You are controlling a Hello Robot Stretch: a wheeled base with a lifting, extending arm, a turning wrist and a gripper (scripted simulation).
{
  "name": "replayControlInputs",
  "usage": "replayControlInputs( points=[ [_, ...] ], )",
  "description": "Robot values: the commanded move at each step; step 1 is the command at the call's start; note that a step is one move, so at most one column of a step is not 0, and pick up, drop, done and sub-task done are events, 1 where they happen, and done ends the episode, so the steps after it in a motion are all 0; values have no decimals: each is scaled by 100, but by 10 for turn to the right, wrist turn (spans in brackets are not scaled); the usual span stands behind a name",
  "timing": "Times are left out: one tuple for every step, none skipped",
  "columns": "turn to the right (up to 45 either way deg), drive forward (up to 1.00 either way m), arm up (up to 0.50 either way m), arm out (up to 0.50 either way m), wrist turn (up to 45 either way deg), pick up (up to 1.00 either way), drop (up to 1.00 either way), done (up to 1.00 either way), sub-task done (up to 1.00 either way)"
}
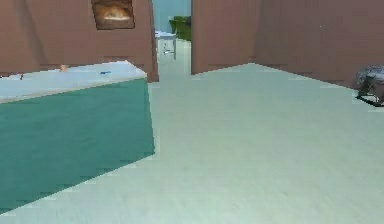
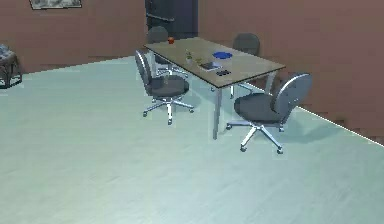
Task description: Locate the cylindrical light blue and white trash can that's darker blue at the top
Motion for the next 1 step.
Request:
replayControlInputs(
  points=[
    [0, 100, 0, 0, 0, 0, 0, 0, 0]
  ],
)
